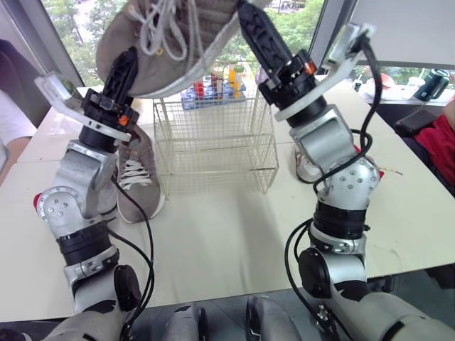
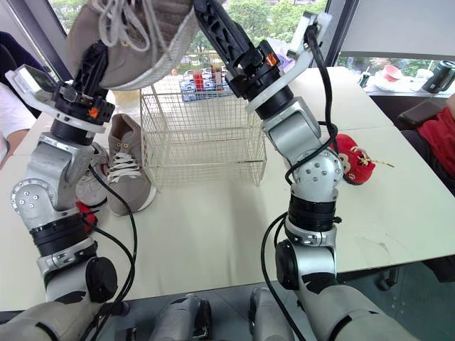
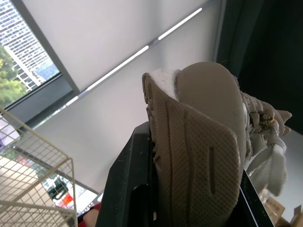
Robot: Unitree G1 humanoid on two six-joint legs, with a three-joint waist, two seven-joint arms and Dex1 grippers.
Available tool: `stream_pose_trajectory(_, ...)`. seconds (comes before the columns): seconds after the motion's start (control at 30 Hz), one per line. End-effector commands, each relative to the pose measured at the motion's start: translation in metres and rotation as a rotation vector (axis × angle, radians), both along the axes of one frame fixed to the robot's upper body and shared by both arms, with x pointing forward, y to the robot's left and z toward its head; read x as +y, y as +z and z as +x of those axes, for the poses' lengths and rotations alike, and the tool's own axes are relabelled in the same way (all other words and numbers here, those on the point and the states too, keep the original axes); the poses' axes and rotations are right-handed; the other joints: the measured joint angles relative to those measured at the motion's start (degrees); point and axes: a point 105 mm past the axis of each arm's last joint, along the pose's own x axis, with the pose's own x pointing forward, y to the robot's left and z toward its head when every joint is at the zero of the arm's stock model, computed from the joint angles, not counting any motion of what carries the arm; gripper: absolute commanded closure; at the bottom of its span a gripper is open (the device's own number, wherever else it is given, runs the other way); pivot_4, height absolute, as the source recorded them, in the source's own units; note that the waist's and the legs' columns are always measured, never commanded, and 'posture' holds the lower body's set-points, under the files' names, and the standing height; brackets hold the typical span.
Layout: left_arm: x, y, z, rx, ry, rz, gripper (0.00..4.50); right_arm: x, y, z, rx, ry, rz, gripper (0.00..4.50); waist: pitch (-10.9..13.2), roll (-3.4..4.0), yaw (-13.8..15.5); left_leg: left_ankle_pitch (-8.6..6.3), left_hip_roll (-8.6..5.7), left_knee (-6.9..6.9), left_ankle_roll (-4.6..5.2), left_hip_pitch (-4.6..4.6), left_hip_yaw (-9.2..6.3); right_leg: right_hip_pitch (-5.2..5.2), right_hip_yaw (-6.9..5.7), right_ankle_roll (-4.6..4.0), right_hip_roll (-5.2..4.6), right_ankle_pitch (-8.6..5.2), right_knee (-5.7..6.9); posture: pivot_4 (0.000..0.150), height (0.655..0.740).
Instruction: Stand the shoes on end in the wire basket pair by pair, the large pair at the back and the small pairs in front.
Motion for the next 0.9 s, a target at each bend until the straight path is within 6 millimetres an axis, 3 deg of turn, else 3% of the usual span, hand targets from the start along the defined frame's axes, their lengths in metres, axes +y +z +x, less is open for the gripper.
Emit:
stream_pose_trajectory(0.03,-0.008,0.005,-0.011,-0.059,-0.019,0.044,4.01,0.009,0.015,-0.015,-0.078,0.043,0.013,0.04,0.0,0.0,0.0,0.0,0.0,0.0,0.0,0.0,0.0,0.0,0.0,0.0,0.0,0.0,0.0,0.15,0.74)
stream_pose_trajectory(0.27,-0.011,-0.007,-0.008,-0.028,0.006,0.098,4.01,0.01,0.02,-0.016,-0.088,0.064,0.025,0.04,0.0,0.0,0.05,-0.01,0.01,0.0,0.01,0.0,0.0,0.01,0.0,0.0,0.0,0.0,-0.01,0.15,0.74)
stream_pose_trajectory(0.33,-0.012,-0.008,-0.007,-0.025,0.009,0.102,4.01,0.009,0.018,-0.013,-0.09,0.065,0.015,0.58,0.0,0.0,0.04,-0.01,0.01,0.0,0.01,0.0,0.0,0.01,0.0,0.0,0.0,0.0,-0.01,0.15,0.74)
stream_pose_trajectory(0.5,-0.015,-0.009,-0.006,-0.02,0.012,0.119,4.01,0.01,0.018,-0.013,-0.099,0.069,-0.002,2.57,0.0,0.0,0.01,-0.01,0.01,0.0,0.02,0.0,0.0,0.0,0.0,-0.01,0.0,0.0,-0.01,0.15,0.74)
stream_pose_trajectory(0.6,-0.015,-0.012,-0.001,0.005,0.048,0.148,4.01,0.009,0.018,-0.011,-0.1,0.055,-0.007,2.8,0.0,0.0,0.01,-0.01,0.01,-0.01,0.02,0.0,0.0,-0.01,0.0,-0.01,0.01,0.0,-0.01,0.15,0.74)
stream_pose_trajectory(0.87,-0.022,-0.02,0.002,0.018,0.095,0.291,0.2,-0.006,0.035,-0.008,-0.234,-0.077,0.0,2.8,0.01,0.01,-0.01,-0.02,0.01,-0.01,0.03,-0.01,0.0,-0.03,0.0,0.0,0.01,-0.01,-0.03,0.15,0.74)
stream_pose_trajectory(0.9,-0.022,-0.021,0.002,0.021,0.109,0.327,0.2,-0.008,0.038,-0.007,-0.258,-0.093,-0.014,2.8,0.01,0.02,-0.02,-0.02,0.01,-0.01,0.03,-0.02,0.0,-0.04,0.0,0.0,0.01,-0.01,-0.03,0.15,0.74)
